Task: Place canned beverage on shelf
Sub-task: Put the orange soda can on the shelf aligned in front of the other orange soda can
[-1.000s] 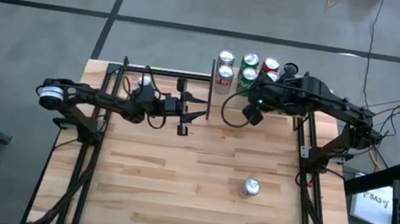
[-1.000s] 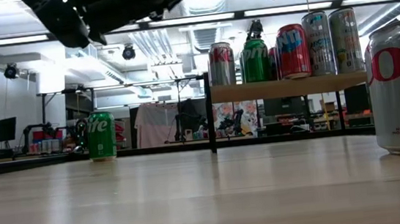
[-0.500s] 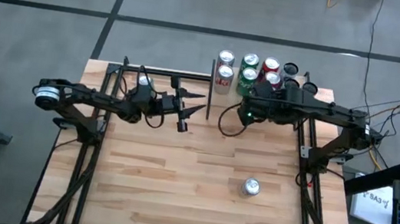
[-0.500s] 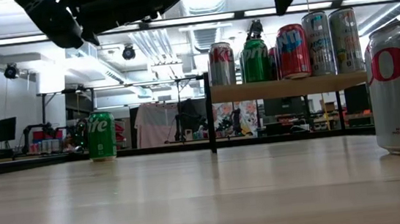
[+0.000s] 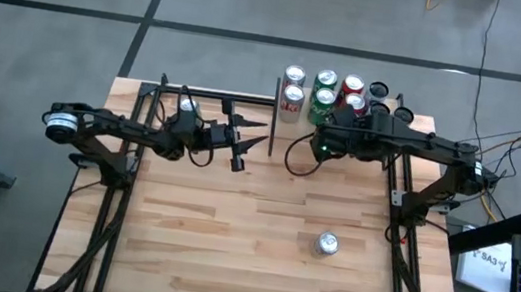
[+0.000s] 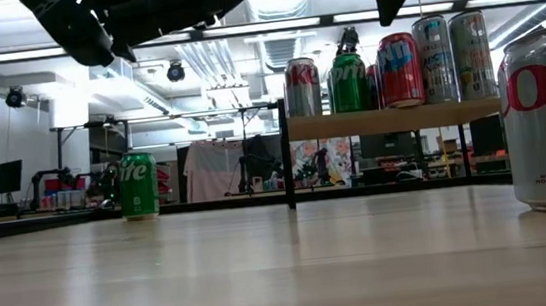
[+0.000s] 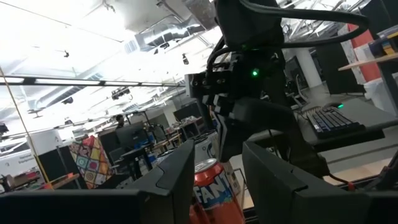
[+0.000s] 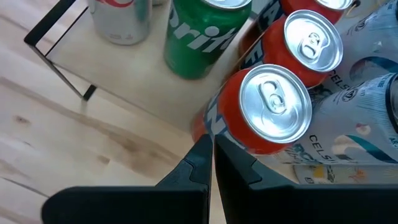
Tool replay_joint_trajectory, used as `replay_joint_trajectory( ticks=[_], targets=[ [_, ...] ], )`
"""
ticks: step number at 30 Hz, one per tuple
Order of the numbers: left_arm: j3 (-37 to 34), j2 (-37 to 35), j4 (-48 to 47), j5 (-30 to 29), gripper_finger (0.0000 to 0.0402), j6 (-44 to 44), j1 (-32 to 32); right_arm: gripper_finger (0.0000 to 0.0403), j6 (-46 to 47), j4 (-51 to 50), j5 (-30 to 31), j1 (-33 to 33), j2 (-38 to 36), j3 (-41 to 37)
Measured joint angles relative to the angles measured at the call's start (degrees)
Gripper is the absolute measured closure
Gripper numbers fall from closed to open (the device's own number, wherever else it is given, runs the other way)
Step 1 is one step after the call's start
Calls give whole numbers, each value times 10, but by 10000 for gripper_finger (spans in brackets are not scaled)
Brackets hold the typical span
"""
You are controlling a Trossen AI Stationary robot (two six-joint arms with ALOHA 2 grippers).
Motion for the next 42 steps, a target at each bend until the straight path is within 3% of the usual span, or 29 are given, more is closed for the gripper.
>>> replay_joint_trajectory(
  ticks=[42],
  targets=[
    [0,0,9,0,281,3,0,394,-29,0,36,-20,-11,-51]
  ],
)
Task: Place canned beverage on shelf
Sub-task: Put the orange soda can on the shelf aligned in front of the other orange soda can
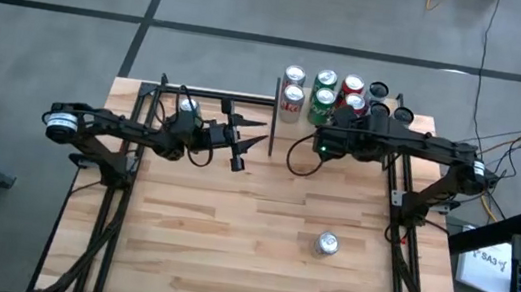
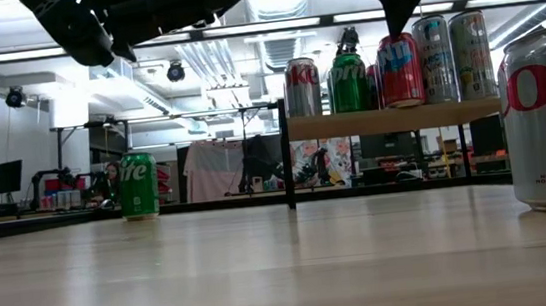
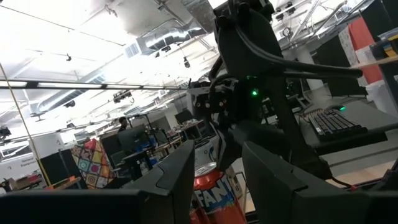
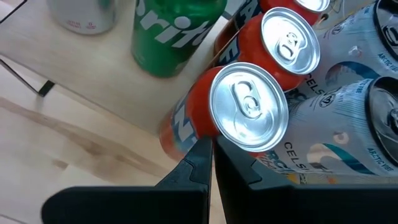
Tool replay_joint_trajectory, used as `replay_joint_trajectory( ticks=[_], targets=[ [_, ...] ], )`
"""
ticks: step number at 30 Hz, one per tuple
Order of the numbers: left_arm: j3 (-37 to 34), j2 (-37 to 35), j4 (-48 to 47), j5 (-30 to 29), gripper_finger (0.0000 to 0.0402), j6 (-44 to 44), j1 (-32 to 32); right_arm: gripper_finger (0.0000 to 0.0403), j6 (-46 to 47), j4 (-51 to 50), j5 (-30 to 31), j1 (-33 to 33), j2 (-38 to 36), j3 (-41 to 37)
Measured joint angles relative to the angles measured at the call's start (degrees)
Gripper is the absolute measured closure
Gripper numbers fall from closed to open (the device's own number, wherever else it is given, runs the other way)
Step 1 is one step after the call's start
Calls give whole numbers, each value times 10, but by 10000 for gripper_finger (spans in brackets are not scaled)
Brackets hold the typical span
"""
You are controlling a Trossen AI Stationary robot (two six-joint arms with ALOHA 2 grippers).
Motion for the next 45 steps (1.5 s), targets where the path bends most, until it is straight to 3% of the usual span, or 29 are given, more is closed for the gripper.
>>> replay_joint_trajectory(
  ticks=[19,26,45],
  targets=[
    [0,0,0,0,281,0,0,394,2,2,-9,0,-20,6],
    [0,0,4,0,281,0,0,394,4,35,39,-5,-21,15],
    [0,0,4,0,281,2,0,394,24,54,35,-38,-16,5]
  ],
)
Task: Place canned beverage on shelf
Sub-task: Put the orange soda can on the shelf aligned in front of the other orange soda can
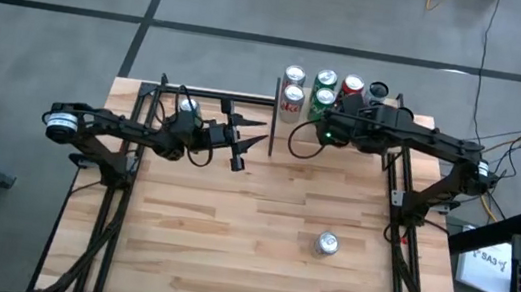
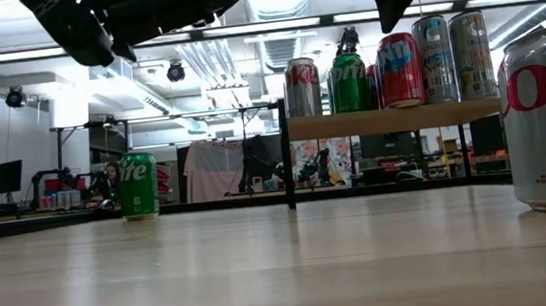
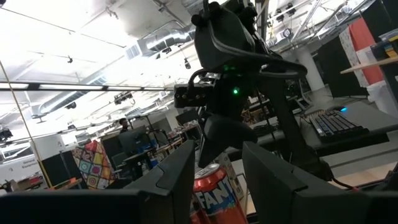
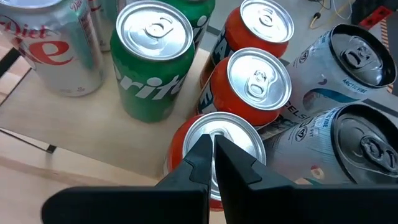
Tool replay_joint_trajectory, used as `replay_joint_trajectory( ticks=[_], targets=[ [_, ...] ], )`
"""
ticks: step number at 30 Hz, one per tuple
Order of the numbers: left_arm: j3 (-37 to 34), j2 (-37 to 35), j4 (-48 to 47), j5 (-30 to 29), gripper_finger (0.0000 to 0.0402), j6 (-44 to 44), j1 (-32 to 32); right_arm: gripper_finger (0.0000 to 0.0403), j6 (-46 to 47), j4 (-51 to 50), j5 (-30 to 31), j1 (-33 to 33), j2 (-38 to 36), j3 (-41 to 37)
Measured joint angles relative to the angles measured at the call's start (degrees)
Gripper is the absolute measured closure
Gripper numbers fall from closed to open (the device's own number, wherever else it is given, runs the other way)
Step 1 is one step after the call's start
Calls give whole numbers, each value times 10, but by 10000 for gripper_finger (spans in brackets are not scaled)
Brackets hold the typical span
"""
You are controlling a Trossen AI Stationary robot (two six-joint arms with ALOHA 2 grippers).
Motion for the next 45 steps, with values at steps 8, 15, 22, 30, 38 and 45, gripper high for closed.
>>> replay_joint_trajectory(
  ticks=[8,15,22,30,38,45],
  targets=[
    [0,0,0,0,281,0,0,394,1,1,0,0,0,-6],
    [0,1,0,0,281,8,0,394,-20,1,-26,2,0,-6],
    [0,2,0,0,281,12,0,394,-25,-2,-43,2,0,-7],
    [0,2,0,0,281,13,0,394,-44,-4,-60,2,0,-7],
    [0,2,0,0,281,12,0,394,-96,-6,-45,2,0,-7],
    [0,2,0,0,281,13,0,394,-97,-5,-16,2,0,-8]
  ],
)
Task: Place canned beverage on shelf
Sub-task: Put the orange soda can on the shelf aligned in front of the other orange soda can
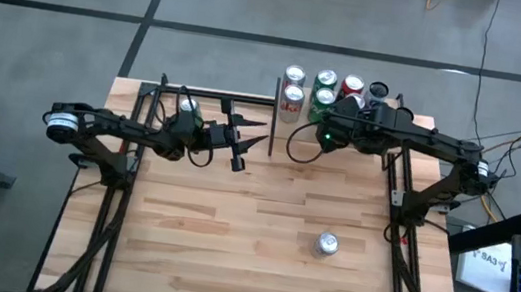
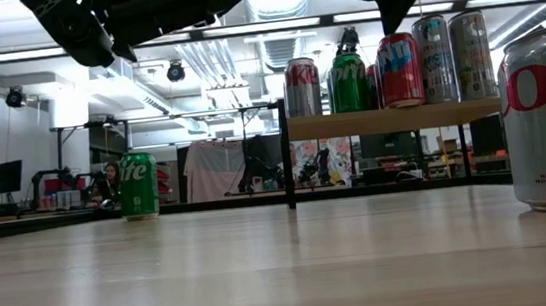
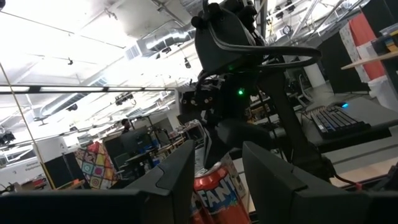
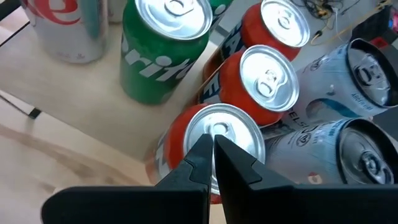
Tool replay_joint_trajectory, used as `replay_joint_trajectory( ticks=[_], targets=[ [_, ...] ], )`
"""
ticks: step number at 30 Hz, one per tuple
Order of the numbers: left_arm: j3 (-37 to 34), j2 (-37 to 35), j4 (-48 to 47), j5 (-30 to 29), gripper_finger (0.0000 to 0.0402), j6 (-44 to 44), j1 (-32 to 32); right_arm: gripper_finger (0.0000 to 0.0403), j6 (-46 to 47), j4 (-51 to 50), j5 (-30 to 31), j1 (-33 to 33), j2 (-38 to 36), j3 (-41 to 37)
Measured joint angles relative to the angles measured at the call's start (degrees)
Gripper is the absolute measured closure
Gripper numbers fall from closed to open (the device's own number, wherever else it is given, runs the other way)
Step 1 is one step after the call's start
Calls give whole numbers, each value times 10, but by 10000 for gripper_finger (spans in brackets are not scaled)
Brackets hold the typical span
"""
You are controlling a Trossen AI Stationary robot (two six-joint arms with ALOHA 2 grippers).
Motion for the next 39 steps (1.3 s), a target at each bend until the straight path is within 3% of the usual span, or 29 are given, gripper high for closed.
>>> replay_joint_trajectory(
  ticks=[6,12,22,28,34,39],
  targets=[
    [0,0,-9,2,283,7,0,394,-2,1,3,0,-7,4],
    [13,0,-29,43,307,-8,0,394,-25,9,12,25,-8,7],
    [80,0,-224,49,362,-38,0,394,-36,37,96,175,-27,-26],
    [78,0,-235,48,365,-112,-2,394,-52,72,96,227,-80,-89],
    [78,0,-211,47,365,-136,-5,394,-130,221,95,233,-179,-208],
    [78,0,-177,47,365,-139,-5,394,-162,289,91,233,-256,-306]
  ],
)
